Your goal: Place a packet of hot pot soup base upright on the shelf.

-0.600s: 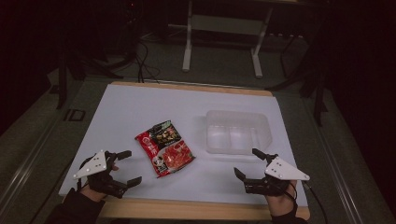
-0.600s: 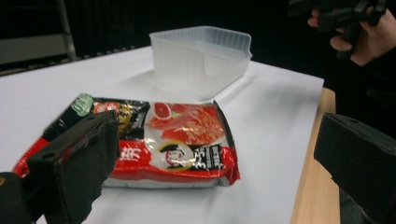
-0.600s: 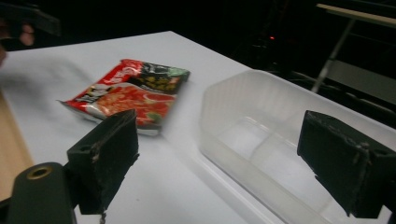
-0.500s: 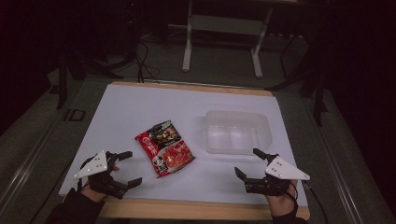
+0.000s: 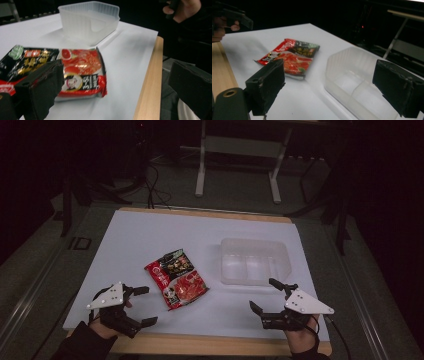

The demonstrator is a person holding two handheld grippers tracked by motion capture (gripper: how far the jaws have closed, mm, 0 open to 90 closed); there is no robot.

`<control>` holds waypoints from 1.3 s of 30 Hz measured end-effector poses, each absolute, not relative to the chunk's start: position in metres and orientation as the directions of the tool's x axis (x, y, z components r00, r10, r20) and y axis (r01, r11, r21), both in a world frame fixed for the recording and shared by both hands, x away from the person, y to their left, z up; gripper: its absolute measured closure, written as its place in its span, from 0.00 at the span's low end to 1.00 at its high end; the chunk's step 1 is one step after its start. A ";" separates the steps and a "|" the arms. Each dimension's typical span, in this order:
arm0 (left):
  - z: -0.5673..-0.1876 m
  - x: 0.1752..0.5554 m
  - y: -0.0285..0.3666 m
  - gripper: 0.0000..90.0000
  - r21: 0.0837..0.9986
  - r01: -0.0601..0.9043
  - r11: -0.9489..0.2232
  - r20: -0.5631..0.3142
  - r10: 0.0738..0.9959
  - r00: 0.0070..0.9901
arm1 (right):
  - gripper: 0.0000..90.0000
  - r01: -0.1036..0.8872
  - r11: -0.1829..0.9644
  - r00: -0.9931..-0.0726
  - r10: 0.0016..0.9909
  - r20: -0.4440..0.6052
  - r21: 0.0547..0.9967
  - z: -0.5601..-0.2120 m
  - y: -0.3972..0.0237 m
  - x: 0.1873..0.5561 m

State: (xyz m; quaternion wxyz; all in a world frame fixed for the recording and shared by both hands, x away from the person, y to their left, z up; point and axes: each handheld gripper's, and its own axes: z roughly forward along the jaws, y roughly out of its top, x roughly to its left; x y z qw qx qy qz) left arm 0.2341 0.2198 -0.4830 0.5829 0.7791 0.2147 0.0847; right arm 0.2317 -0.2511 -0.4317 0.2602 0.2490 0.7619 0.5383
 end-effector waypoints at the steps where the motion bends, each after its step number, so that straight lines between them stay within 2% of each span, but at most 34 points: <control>1: -0.481 0.234 0.219 0.01 0.946 0.229 -0.232 -0.112 0.428 0.897 | 0.12 0.095 0.293 -0.748 0.652 -0.126 0.951 -0.431 -0.251 0.231; 11: -0.458 0.241 0.214 0.02 0.949 0.186 -0.256 -0.061 0.429 0.901 | 0.11 0.107 0.253 -0.779 0.622 -0.077 0.962 -0.422 -0.245 0.225; 21: -0.439 0.259 0.219 0.03 0.946 0.199 -0.255 -0.046 0.502 0.864 | 0.11 0.114 0.259 -0.797 0.601 -0.068 0.959 -0.420 -0.242 0.224; 24: -0.438 0.268 0.223 0.05 0.946 0.216 -0.240 -0.064 0.517 0.854 | 0.11 0.102 0.266 -0.794 0.603 -0.082 0.959 -0.419 -0.242 0.224; 26: -0.438 0.275 0.225 0.05 0.941 0.224 -0.252 -0.055 0.541 0.839 | 0.11 0.096 0.309 -0.774 0.621 -0.124 0.946 -0.420 -0.240 0.225; 29: -0.440 0.285 0.227 0.06 0.935 0.237 -0.263 -0.042 0.582 0.812 | 0.11 0.105 0.297 -0.781 0.616 -0.107 0.949 -0.421 -0.240 0.225; 36: -0.447 0.306 0.228 0.16 0.919 0.268 -0.287 -0.032 0.626 0.779 | 0.11 0.113 0.271 -0.795 0.602 -0.076 0.956 -0.420 -0.240 0.224; 39: -0.456 0.323 0.227 0.20 0.903 0.313 -0.294 -0.027 0.688 0.725 | 0.11 0.121 0.270 -0.798 0.598 -0.068 0.955 -0.422 -0.239 0.225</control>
